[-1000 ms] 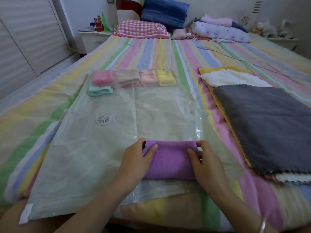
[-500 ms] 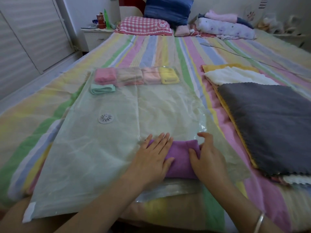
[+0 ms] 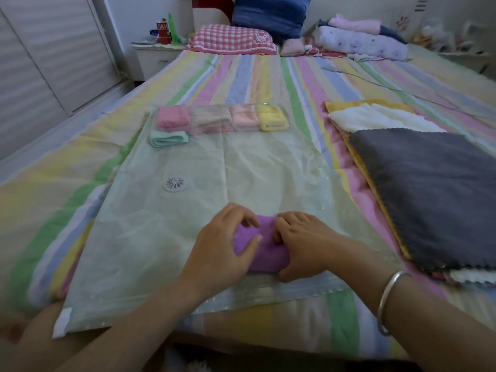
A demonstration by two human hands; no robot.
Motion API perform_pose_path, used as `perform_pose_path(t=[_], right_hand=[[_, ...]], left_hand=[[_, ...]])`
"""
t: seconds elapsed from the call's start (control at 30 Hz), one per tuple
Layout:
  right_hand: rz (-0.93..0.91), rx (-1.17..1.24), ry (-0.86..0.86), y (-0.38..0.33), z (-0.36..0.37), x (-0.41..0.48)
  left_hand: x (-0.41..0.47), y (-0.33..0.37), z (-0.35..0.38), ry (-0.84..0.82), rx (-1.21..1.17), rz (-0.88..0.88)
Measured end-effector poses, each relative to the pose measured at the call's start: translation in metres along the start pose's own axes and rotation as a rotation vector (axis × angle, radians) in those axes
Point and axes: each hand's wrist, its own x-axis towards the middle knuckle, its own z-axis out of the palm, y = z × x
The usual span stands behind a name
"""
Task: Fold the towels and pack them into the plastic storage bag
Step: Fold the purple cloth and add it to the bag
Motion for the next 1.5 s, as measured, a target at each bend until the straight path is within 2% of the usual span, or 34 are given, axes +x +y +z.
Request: perform_pose_path(t=[0.13, 0.23, 0.4, 0.57, 0.67, 0.73, 0.87, 0.93, 1.13, 1.23, 1.33, 1.4, 1.5], right_hand=[[0.008, -0.091, -0.018, -0.003, -0.003, 0.003], [0.028, -0.081, -0.041, -0.005, -0.006, 0.001], [0.105, -0.015, -0.1, -0.001, -0.011, -0.008], [0.244, 0.046, -0.212, 0.011, -0.012, -0.022], [0.326, -0.029, -0.258, 0.015, -0.012, -0.031], [0.345, -0.089, -0.268, 0.017, -0.01, -0.036], [0.315, -0.014, -0.226, 0.025, -0.004, -0.044], [0.292, 0.04, -0.173, 0.028, -0.001, -0.047], [0.193, 0.114, 0.114, 0.025, 0.001, -0.067], [0.105, 0.262, 0.312, 0.005, -0.018, -0.084], [-0.069, 0.385, 0.417, -0.023, -0.03, -0.1], [-0.135, 0.269, 0.414, -0.037, -0.024, -0.106], [-0.098, 0.094, 0.356, -0.044, -0.008, -0.105]], left_hand=[[-0.023, 0.001, -0.003, -0.219, 0.229, 0.232], [-0.031, -0.009, -0.006, -0.333, 0.293, 0.287], [-0.034, -0.009, -0.012, -0.423, 0.487, 0.397], [-0.037, -0.014, -0.017, -0.453, 0.431, 0.307], [-0.037, -0.019, -0.019, -0.465, 0.314, 0.195], [-0.037, -0.019, -0.02, -0.464, 0.318, 0.198], [-0.039, -0.008, -0.016, -0.372, 0.46, 0.331], [-0.04, -0.003, -0.013, -0.356, 0.493, 0.343], [-0.035, -0.001, -0.017, -0.38, 0.533, 0.382], [-0.031, -0.002, -0.021, -0.401, 0.432, 0.284], [-0.027, -0.005, -0.028, -0.335, 0.325, -0.007], [-0.024, -0.006, -0.037, -0.336, 0.173, -0.157], [-0.019, 0.001, -0.05, -0.391, -0.06, -0.18]])
